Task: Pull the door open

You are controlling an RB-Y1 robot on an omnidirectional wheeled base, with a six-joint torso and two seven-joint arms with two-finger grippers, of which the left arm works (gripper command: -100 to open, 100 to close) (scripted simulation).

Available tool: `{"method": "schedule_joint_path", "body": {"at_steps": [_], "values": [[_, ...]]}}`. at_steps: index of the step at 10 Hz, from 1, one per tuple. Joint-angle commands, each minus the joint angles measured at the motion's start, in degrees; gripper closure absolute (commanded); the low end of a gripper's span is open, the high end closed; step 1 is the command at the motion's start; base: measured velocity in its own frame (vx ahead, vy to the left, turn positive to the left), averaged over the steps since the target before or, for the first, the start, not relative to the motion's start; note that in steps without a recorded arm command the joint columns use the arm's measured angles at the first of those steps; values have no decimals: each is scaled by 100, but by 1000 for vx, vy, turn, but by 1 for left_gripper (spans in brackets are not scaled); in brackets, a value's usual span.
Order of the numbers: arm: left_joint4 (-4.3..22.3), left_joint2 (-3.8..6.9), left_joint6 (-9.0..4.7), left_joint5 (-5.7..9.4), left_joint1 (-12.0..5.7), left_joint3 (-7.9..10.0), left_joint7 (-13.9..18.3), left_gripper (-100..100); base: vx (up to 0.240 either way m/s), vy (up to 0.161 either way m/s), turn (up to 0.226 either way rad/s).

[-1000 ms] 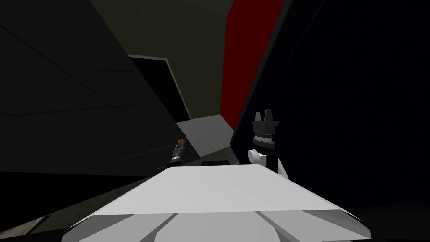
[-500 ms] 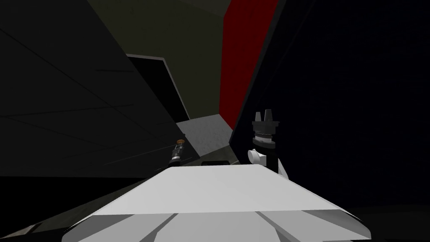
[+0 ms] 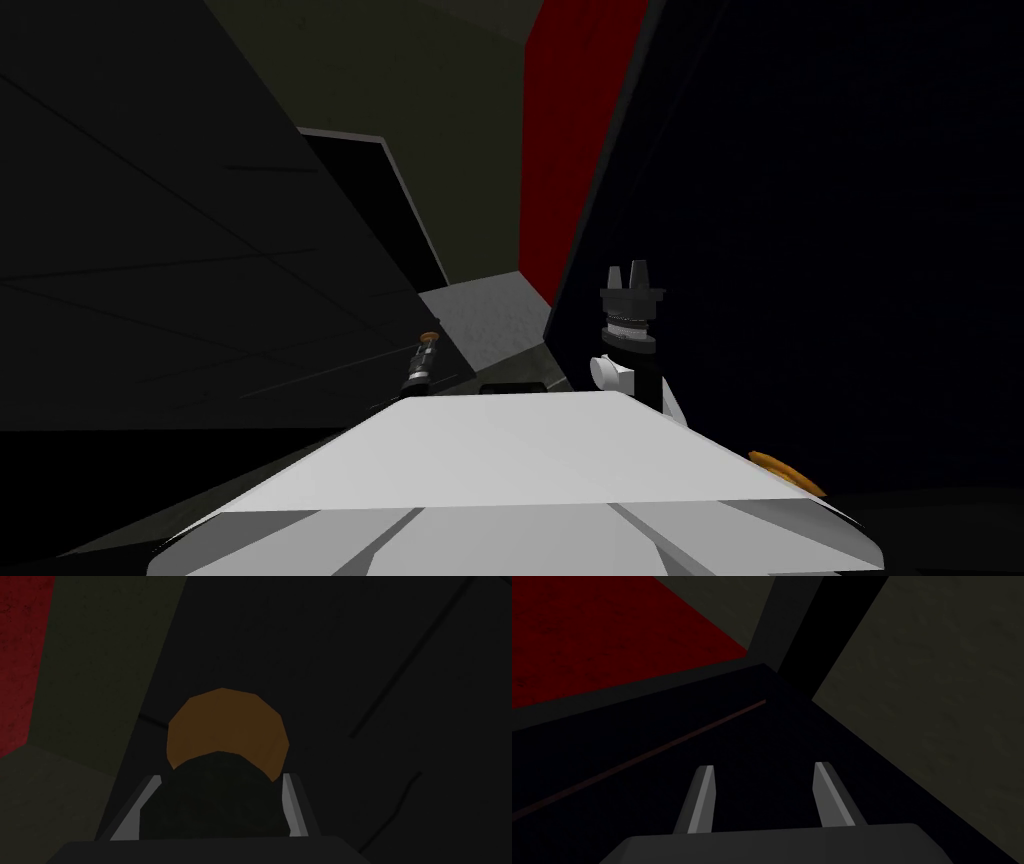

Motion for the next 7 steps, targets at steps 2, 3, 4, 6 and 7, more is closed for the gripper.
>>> {"method": "schedule_joint_path", "body": {"at_steps": [2,3,4,6,7], "values": [[45,22,5,111,-23,15,432,100,-43,9,-72],[45,22,5,111,-23,15,516,100,-43,11,-37],[68,31,6,159,-38,17,716,100,-43,9,-64],[94,42,6,215,-55,20,964,100,-49,12,-69],[120,53,7,270,-73,23,1155,100,-56,13,-68]]}}
